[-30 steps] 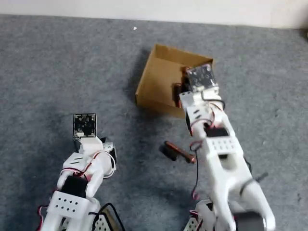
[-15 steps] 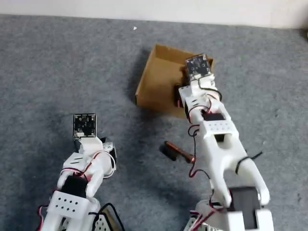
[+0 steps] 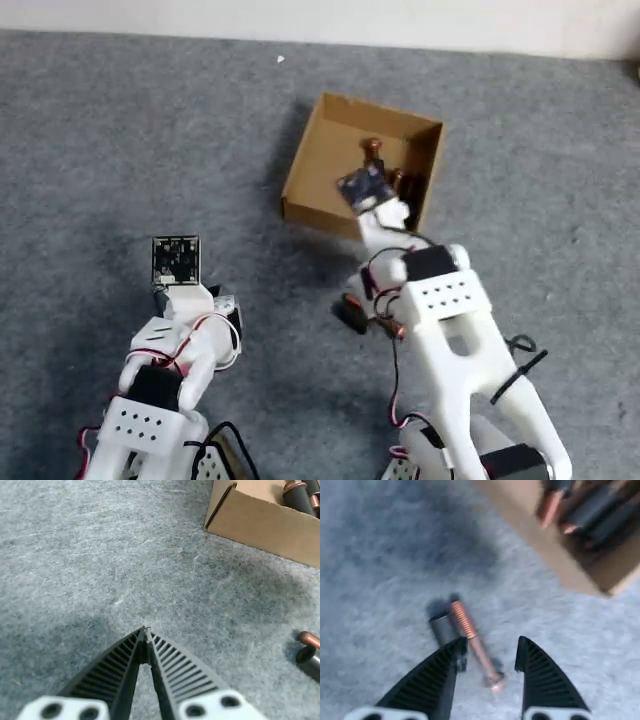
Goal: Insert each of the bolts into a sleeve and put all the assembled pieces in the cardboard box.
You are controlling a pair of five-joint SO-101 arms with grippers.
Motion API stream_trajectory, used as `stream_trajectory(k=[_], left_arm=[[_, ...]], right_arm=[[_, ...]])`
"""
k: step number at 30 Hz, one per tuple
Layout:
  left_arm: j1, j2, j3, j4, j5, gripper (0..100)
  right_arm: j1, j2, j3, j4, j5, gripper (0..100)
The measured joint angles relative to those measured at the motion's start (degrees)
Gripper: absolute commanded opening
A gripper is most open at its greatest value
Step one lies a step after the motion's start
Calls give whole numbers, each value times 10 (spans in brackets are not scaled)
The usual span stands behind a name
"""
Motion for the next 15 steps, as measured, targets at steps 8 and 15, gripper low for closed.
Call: stream_trajectory(k=[8,15], left_arm=[[0,0,0,0,0,5],[0,0,0,0,0,5]], right_arm=[[-62,87,6,-6,9,145],[-72,156,8,-55,29,127]])
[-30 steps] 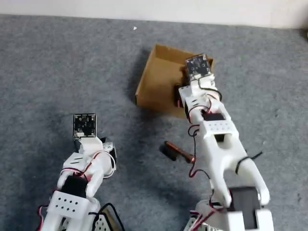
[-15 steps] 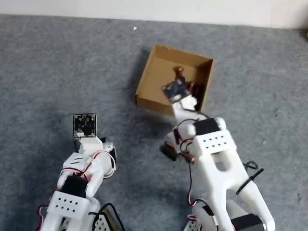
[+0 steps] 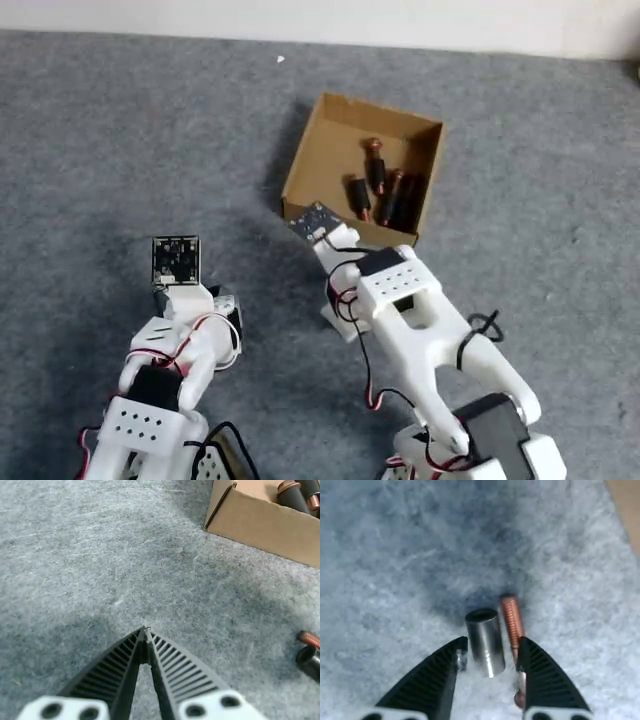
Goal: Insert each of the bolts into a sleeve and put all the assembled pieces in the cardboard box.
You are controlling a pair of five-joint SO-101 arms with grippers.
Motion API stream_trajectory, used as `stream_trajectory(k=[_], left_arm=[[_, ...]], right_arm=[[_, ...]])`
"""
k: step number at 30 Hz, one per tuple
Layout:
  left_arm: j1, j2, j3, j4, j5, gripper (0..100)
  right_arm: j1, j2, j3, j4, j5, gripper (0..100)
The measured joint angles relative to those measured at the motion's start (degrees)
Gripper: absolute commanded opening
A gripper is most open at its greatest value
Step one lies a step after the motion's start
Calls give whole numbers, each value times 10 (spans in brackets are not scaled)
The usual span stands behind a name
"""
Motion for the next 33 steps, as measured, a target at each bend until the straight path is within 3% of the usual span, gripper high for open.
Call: stream_trajectory(k=[16,23,30,33], left_arm=[[0,0,0,0,0,5],[0,0,0,0,0,5],[0,0,0,0,0,5],[0,0,0,0,0,5]], right_arm=[[-2,27,-8,-2,5,99],[-62,17,39,11,5,99],[-65,12,43,11,5,98],[-65,12,43,11,5,34]])
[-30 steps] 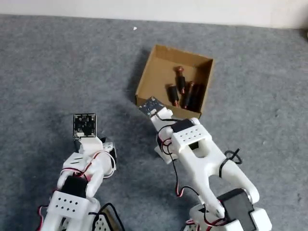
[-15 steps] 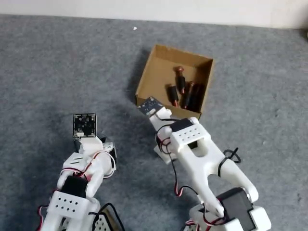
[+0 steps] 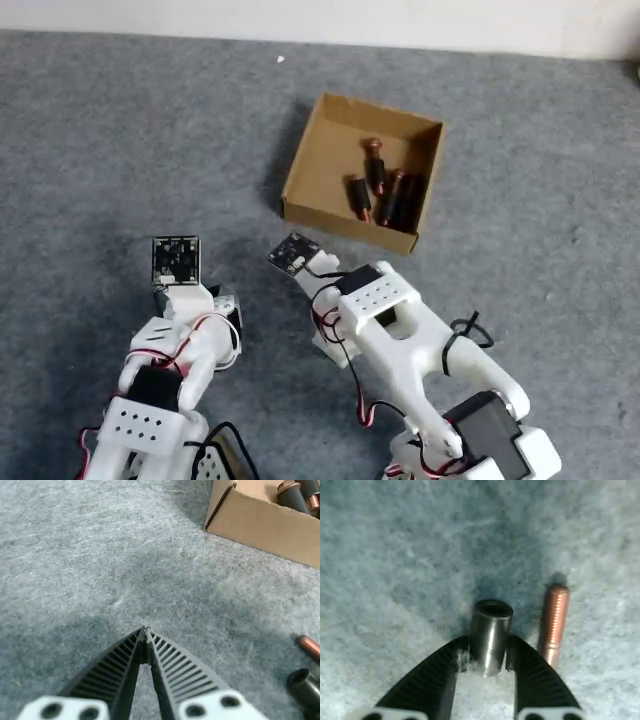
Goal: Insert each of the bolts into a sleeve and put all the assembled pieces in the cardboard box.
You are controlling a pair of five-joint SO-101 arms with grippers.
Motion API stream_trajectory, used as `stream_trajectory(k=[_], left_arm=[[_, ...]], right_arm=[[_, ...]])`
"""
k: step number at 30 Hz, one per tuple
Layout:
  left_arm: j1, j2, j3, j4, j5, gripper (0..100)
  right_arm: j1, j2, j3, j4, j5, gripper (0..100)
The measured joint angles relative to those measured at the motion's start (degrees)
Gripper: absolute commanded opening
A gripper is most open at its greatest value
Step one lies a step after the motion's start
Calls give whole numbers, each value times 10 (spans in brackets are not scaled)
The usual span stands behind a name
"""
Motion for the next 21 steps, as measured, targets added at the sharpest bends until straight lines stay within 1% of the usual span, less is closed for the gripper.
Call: stream_trajectory(k=[1,5,8,13,15,16,18,21], left_arm=[[0,0,0,0,0,5],[0,0,4,0,0,5],[0,0,5,0,0,5],[0,0,5,0,0,7],[0,0,5,0,-4,6],[0,0,5,0,-12,5],[0,0,5,0,-55,5],[-16,0,5,0,-161,7]], right_arm=[[0,0,0,0,0,0],[1,-4,6,0,0,5],[8,-24,9,20,1,5],[77,-128,9,76,1,5],[105,-185,9,96,-12,5],[119,-215,10,105,-24,5],[144,-272,10,113,-49,5],[192,-352,13,114,-84,5]])
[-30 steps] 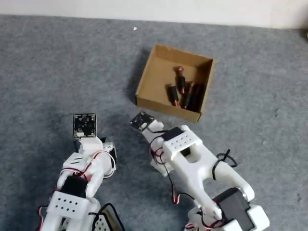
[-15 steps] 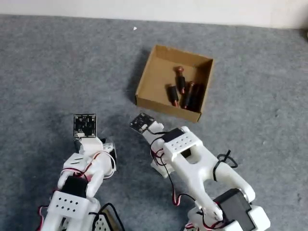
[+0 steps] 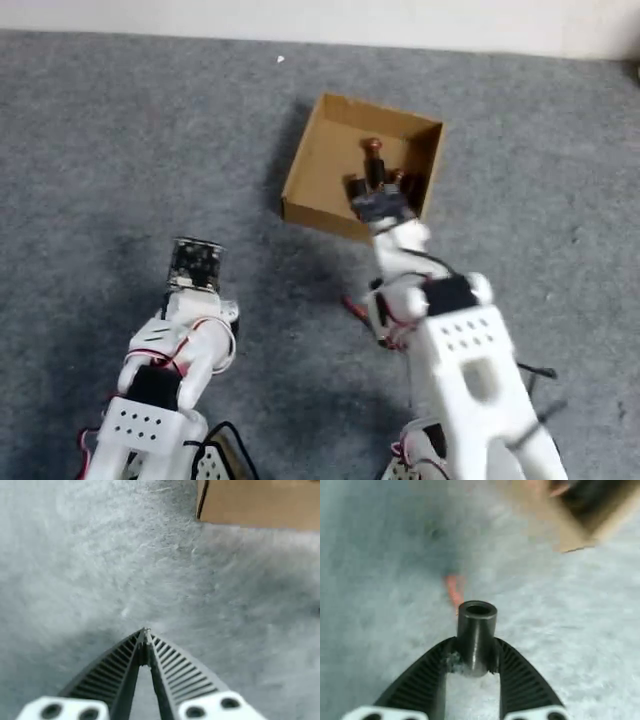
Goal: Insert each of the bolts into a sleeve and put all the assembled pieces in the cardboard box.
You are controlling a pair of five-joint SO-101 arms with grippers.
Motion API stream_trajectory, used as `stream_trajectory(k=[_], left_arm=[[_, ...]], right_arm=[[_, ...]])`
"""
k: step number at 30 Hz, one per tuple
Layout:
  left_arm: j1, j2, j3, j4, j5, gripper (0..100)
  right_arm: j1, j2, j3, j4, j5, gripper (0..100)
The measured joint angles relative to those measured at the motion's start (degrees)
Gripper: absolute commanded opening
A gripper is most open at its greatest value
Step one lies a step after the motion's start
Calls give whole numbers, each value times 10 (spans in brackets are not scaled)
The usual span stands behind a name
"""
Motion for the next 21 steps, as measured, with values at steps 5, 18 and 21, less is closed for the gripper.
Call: stream_trajectory(k=[5,18,21], left_arm=[[-32,0,0,0,-169,8],[98,1,-171,157,-313,98],[160,1,-207,215,-347,174]], right_arm=[[98,-86,60,-46,-62,5],[251,-128,154,-182,-143,5],[265,-128,154,-190,-144,5]])
